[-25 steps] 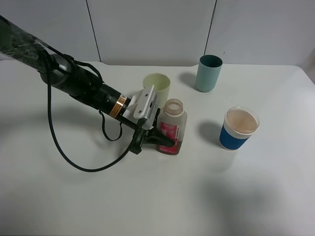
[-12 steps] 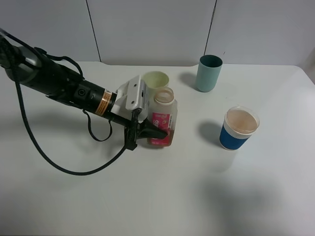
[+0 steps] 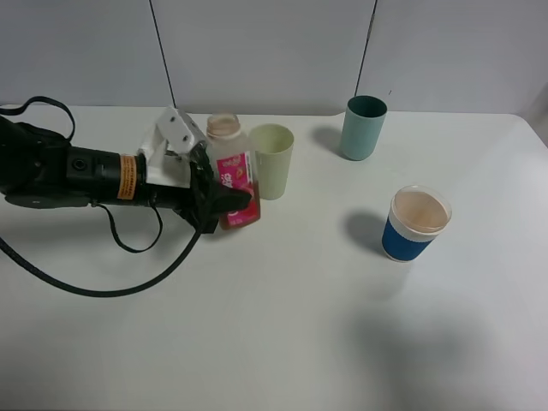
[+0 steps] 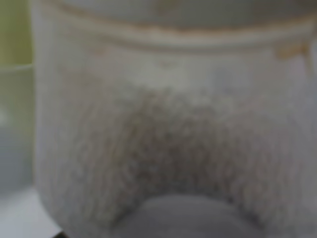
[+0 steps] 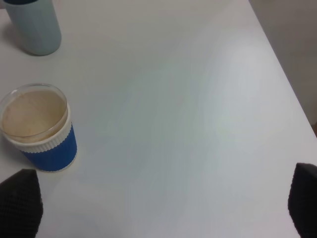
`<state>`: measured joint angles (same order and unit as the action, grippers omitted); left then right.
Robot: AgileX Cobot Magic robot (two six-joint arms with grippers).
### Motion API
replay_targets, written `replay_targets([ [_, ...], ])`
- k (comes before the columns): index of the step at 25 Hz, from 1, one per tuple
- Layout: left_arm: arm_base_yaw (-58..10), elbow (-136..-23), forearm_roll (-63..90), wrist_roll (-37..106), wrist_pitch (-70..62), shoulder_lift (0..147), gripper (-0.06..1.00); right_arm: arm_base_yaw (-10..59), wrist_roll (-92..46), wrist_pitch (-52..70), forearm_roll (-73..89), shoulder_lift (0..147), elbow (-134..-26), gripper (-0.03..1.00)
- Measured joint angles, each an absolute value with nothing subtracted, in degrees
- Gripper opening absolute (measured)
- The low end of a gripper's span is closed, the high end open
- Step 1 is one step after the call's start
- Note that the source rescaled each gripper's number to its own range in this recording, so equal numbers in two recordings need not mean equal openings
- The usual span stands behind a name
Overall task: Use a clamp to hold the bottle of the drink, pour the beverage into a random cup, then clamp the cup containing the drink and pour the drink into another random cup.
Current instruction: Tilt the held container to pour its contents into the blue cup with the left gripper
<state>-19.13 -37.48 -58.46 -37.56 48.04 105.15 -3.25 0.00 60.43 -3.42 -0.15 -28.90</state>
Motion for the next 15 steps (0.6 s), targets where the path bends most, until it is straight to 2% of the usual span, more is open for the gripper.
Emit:
replay_targets([
  [10,-18.03,-32.4,-33.26,-29.48,37.18,98.07,0.01,-3.25,0.0,60.43,-3.42,-0.15,-28.9,1.0],
  [15,-20.76,-32.35,-23.51,-23.71,33.66,96.18,0.01,-3.25,0.0,60.43,-3.42,-0.15,-28.9,1.0],
])
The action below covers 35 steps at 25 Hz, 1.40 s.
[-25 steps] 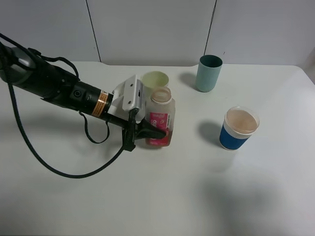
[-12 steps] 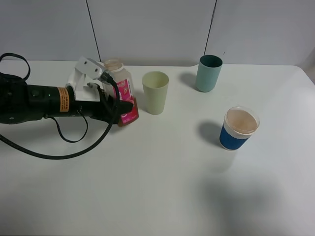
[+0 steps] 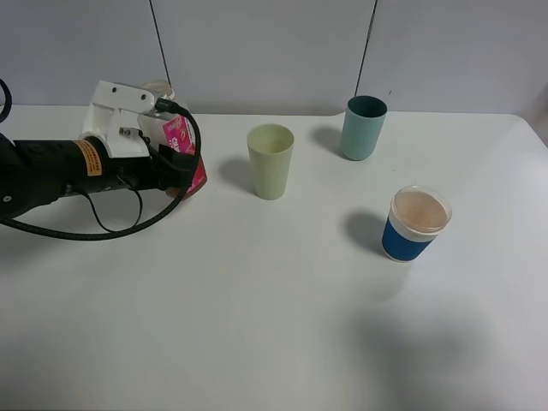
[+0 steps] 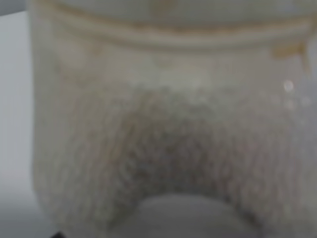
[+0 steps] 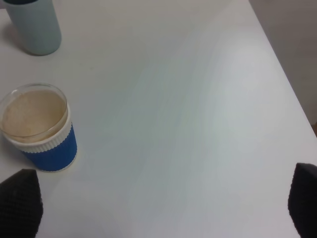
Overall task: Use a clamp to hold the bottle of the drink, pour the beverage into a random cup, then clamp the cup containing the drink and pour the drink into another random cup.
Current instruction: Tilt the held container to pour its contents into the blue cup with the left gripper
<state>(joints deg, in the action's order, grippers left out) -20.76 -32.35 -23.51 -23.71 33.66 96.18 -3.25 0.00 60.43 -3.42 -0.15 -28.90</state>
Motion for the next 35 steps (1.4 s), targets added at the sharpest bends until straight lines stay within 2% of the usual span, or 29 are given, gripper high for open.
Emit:
replay_targets([
  [11,-37.34,-32.31,9.43,3.94,25.25,95.57,0.01,-3.25,0.0,60.43,-3.42,-0.15,-28.9,1.0],
  [19,-44.81,-32.31,26.48,13.52,25.56,95.52,0.01,-3.25,0.0,60.43,-3.42,-0.15,-28.9,1.0],
  [22,-48.49,-32.57,39.48,24.55,27.46,95.52,0.01,-3.25,0.0,60.43,-3.42,-0.15,-28.9,1.0],
  [28,-56.79,-36.67,67.48,57.64,34.57,95.74,0.01,-3.25,0.0,60.43,-3.42,-0.15,-28.9,1.0],
  [32,-59.47,-41.89,78.03,72.79,36.39,97.71,0.01,-3.25,0.0,60.43,-3.42,-0.15,-28.9,1.0],
  [35,-60.6,-46.28,82.58,78.74,36.48,99.77,0.01,-3.25,0.0,60.43,-3.42,-0.15,-28.9,1.0],
])
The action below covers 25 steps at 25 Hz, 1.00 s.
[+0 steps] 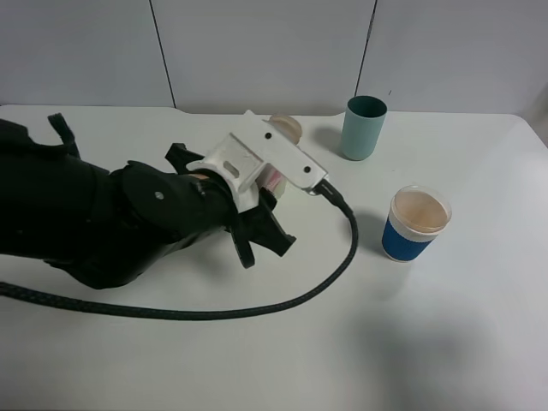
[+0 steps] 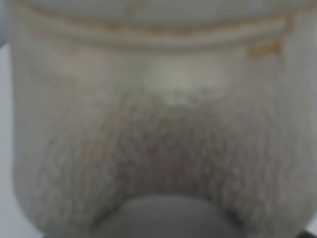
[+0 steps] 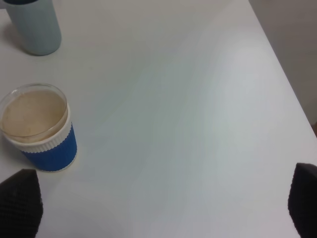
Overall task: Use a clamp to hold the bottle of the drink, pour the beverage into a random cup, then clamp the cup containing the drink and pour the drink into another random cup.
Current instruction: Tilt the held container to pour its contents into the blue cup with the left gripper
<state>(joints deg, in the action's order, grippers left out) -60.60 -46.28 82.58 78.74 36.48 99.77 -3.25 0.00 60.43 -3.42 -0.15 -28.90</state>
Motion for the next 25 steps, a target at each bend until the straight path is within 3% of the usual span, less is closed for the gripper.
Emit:
replay_targets([
  [13,-61.74,-59.02,87.04,80.99,37.91,107.35,0.01,-3.25,0.0,60.43,-3.42,-0.15,-28.9,1.0],
  [25,-64.07,-72.37,96.68,96.05,39.23,116.28,0.01,-3.25,0.0,60.43,-3.42,-0.15,-28.9,1.0],
])
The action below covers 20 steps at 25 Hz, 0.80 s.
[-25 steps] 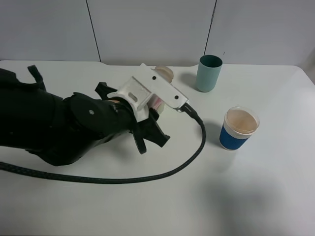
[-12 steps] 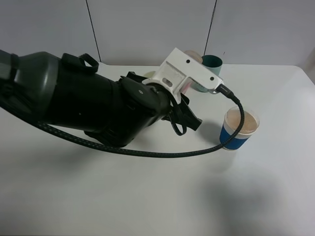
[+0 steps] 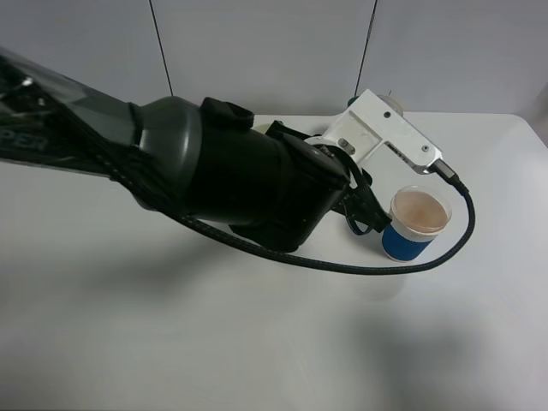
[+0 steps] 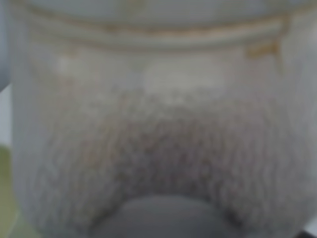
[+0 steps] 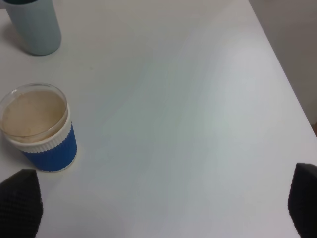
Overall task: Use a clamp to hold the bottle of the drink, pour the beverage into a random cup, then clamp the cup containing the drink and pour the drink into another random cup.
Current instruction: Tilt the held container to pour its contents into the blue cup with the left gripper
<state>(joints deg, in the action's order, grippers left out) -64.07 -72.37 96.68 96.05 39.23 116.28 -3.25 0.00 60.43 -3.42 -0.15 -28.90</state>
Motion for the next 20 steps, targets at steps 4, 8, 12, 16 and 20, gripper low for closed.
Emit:
replay_targets([
  [4,-64.0,-73.42,95.44,97.17,39.63,119.28,0.01,-3.25,0.0,60.43,-3.42,-0.15,-28.9,1.0],
  [8,-64.0,-73.49,92.98,98.22,40.25,121.02,0.01,-3.25,0.0,60.43,-3.42,-0.15,-28.9,1.0],
  [12,-63.42,-73.49,89.09,98.38,40.59,121.59,0.01,-3.25,0.0,60.43,-3.42,-0.15,-28.9,1.0],
  [16,-63.06,-73.54,85.06,98.38,41.45,121.59,0.01,-3.25,0.0,60.43,-3.42,-0.15,-28.9,1.0],
  [20,-63.06,-75.04,84.42,98.81,41.63,122.44,0.01,-3.25,0.0,60.43,-3.42,-0.15,-28.9,1.0],
])
